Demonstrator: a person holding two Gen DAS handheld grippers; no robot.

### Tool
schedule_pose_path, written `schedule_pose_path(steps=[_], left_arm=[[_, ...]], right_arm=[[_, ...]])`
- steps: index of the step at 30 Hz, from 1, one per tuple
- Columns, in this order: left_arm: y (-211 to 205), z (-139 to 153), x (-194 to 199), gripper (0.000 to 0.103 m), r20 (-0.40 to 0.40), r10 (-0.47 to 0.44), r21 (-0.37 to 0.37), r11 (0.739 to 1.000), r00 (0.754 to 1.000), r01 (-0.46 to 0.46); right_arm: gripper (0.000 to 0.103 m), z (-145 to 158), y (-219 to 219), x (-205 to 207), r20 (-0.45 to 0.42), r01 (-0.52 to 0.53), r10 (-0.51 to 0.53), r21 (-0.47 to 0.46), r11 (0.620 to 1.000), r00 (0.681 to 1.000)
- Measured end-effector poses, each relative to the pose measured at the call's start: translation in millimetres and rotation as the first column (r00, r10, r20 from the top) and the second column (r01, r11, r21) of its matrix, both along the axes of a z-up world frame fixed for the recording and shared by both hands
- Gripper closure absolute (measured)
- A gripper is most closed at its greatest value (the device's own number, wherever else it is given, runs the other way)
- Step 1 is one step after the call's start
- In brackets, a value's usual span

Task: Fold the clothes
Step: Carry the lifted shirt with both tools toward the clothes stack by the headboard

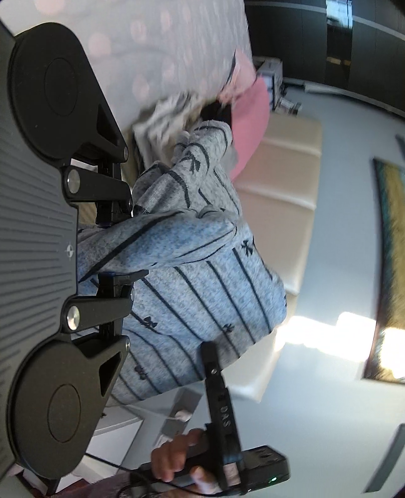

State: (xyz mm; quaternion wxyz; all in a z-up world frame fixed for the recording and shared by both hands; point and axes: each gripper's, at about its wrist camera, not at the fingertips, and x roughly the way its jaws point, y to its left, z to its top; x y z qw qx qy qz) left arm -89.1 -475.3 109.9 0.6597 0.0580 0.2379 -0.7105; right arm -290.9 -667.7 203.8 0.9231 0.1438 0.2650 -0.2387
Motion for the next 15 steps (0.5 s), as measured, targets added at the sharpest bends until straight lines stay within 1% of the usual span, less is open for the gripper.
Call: schedule_pose_path(steps=[6, 8, 11, 13, 15], left_arm=[[-64, -28, -21, 0.083, 0.012, -0.079, 0.074, 0.994, 0.997, 0.078], [-82, -38, -20, 0.083, 0.019, -0.091, 0.099, 0.991, 0.996, 0.088], [-110, -55, -21, 0.083, 0.051, -0.102, 0.144, 0.985, 0.993, 0.094], [-127, -66, -20, 0.083, 0.068, -0.109, 0.176, 0.98, 0.992, 0.096], [-144, -76, -12, 0.083, 0.074, -0.111, 0.204, 0.974, 0.991, 0.094]], right_arm=[[0.079, -26, -65, -8, -0.077, 0.086, -0.083, 0.028, 0.996, 0.994], [0.079, -36, -84, -3, -0.103, 0.1, -0.096, 0.039, 0.994, 0.99], [0.078, -54, -112, 12, -0.141, 0.103, -0.095, 0.053, 0.993, 0.985], [0.078, -71, -133, 24, -0.168, 0.102, -0.089, 0.069, 0.992, 0.982], [0.078, -89, -151, 36, -0.188, 0.102, -0.085, 0.084, 0.991, 0.978]])
